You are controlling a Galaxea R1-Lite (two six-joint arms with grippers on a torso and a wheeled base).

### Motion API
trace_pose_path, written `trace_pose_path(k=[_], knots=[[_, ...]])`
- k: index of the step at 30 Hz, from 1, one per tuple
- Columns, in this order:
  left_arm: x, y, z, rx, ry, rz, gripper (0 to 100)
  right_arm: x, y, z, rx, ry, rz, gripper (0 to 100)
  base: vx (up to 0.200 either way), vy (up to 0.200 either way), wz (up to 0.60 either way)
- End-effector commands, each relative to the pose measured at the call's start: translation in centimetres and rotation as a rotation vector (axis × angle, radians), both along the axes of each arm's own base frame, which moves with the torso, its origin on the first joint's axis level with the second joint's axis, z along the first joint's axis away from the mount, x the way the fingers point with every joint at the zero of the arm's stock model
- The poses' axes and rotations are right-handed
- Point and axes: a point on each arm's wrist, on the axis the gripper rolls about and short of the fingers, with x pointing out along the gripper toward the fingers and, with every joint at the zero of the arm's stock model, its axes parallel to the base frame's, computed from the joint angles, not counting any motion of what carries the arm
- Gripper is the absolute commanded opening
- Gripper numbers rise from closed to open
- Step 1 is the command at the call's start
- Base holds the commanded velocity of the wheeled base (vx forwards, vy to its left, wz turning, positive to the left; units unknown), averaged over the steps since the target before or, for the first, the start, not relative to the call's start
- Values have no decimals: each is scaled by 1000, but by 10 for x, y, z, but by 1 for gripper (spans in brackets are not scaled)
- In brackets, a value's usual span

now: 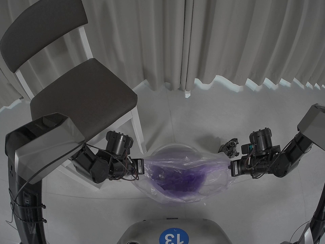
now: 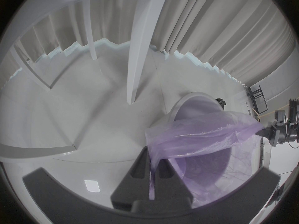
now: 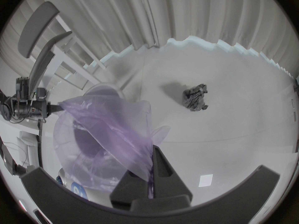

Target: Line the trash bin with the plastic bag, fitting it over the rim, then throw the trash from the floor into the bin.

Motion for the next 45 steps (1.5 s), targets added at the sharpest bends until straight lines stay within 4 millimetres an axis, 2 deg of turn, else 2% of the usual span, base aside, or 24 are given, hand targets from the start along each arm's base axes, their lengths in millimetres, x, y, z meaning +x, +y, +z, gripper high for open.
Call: trace_pose_path(k=[1,5,8,10,12,14,22,28,31,40,45], knots=[[0,8,0,-1,5,17,0,-19,10,-10,-22,52,42,0,0,0,0],[-8,8,3,1,15,-1,0,-33,15,-14,-35,84,70,0,0,0,0],[-11,9,14,-9,-6,-7,0,-35,15,-3,-34,45,59,0,0,0,0],[-10,11,22,-22,-22,-6,0,-33,14,6,-31,11,50,0,0,0,0],[-6,15,34,-45,-46,-4,0,-28,13,24,-15,-47,39,0,0,0,0],[-4,20,40,-46,-52,10,0,-25,10,32,-12,-56,27,0,0,0,0],[3,34,45,-50,-29,60,0,-6,1,61,-7,-23,-31,0,0,0,0],[3,42,52,-86,-30,44,0,-3,-1,87,81,51,-63,0,0,0,0],[2,42,54,-90,-33,40,0,-3,-1,88,88,102,-53,0,0,0,0],[-3,39,45,-73,8,27,0,0,2,73,66,169,-47,0,0,0,0],[-8,38,44,-66,15,14,0,-13,3,68,38,251,-35,0,0,0,0]])
